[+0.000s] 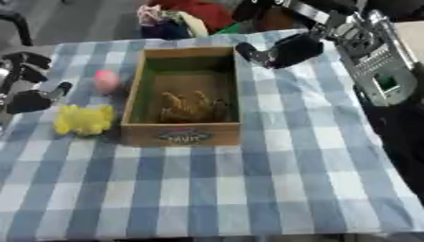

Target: Pick up objects on the table and place them in the box.

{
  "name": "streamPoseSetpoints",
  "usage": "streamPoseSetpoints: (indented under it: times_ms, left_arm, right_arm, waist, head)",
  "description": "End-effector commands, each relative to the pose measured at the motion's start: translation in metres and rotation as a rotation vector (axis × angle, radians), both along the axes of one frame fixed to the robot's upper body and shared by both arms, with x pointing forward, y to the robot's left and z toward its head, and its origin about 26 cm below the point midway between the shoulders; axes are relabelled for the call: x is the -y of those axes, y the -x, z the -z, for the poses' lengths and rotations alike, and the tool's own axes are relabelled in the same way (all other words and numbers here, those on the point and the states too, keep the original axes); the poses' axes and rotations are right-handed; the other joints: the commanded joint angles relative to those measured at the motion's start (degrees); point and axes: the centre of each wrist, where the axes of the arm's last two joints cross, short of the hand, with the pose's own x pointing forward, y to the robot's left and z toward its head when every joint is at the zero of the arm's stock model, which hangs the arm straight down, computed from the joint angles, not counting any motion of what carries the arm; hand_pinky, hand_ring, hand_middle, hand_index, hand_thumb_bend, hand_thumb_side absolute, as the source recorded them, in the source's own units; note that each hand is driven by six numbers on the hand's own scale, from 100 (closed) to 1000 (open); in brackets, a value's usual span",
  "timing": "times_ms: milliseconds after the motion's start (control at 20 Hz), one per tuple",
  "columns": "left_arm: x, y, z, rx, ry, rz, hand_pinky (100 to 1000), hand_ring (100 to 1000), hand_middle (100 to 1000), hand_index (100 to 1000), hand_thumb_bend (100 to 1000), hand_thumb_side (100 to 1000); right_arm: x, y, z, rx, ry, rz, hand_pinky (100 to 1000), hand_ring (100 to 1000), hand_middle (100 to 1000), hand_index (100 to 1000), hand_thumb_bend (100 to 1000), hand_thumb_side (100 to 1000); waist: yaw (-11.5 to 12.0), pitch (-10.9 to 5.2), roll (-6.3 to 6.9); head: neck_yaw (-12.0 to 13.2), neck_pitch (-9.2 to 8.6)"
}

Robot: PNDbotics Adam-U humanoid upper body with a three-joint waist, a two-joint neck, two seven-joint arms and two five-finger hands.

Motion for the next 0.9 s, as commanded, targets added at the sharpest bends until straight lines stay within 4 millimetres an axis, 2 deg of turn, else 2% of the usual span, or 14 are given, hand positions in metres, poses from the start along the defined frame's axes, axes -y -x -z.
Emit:
streamPoseSetpoints:
  times_ms: [50,450,650,900]
  left_arm:
    - [-0.012,-0.009,-0.012,-0.007,-0.179,0.017,711,668,683,779,511,103]
    - [-0.012,-0.027,-0.004,-0.168,-0.457,0.214,745,737,733,816,577,100]
    - [-0.014,-0.031,0.002,-0.316,-0.547,0.304,754,747,749,832,529,100]
    - [-0.018,-0.031,0.003,-0.461,-0.576,0.361,751,734,745,830,459,100]
  right_arm:
    - [0.002,0.008,-0.016,0.027,-0.012,-0.026,685,728,650,775,226,299]
    - [0.003,0.008,-0.013,-0.007,-0.027,-0.031,678,726,649,777,215,306]
    - [0.003,0.007,-0.009,-0.020,-0.030,-0.027,676,725,647,777,213,307]
    - [0.005,0.006,-0.007,-0.028,-0.034,-0.020,673,723,645,776,211,307]
  waist:
    - [-0.39,-0.90,0.02]
    - [-1.98,-0.99,0.30]
    - [-2.31,-1.04,0.44]
    - [-2.24,-1.13,0.56]
  head:
    - [0.49,-0.27]
    - [1.04,0.19]
    - [1.10,0.43]
    - [1.02,0.52]
